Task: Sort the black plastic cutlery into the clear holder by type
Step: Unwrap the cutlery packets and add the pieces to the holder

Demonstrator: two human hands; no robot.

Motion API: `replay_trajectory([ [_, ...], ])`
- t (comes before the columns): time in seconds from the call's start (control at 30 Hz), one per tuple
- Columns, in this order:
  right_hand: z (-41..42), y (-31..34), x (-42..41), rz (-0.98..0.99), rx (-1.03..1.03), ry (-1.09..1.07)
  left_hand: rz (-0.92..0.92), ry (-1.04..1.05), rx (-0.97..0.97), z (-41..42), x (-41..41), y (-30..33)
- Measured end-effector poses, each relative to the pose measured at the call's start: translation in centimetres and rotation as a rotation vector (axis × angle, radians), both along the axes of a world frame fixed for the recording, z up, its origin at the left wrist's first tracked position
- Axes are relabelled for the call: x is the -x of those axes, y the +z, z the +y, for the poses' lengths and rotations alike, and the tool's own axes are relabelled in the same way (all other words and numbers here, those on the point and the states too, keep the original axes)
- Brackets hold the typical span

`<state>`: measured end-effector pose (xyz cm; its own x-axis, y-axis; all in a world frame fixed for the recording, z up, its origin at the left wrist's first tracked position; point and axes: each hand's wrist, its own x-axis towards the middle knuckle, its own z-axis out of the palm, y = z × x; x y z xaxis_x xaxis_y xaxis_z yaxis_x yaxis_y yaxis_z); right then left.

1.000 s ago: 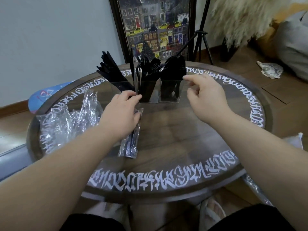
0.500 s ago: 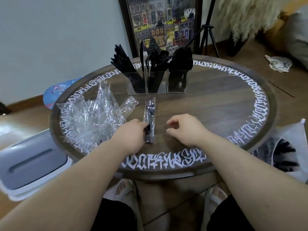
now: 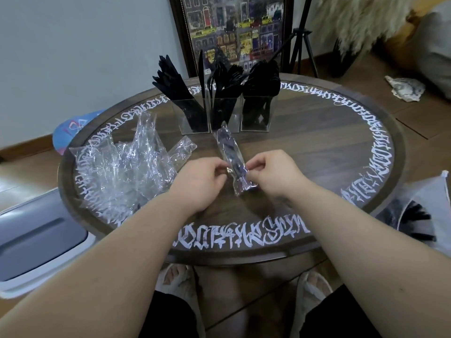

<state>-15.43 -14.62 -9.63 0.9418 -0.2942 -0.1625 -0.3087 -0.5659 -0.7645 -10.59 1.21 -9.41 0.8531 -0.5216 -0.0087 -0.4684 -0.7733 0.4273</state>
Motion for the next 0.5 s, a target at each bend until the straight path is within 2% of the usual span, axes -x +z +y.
replay_trajectory([
  [0.1, -1.0, 1.0, 0.1, -0.07, -0.175, -0.023, 0.154, 0.192, 0.266, 0.1, -0.5, 0.3],
  [0.2, -1.3, 1.5, 0.4, -0.095, -0.254, 0.025, 0.479, 0.22, 0.508, -0.5, -0.2, 0.6],
  [0.27, -1.2, 1.5, 0.5, -0.091, -0.253, 0.062, 0.593, 0.238, 0.623, -1.1, 0.0, 0.6],
  [0.33, -1.1, 1.4, 0.4, -0.089, -0.222, 0.064, 0.63, 0.286, 0.758, -1.6, -0.1, 0.7],
  [0.5, -1.3, 1.4, 0.1, -0.14, -0.064, 0.008, 0.576, 0.333, 0.81, -2.0, -0.6, 0.6],
])
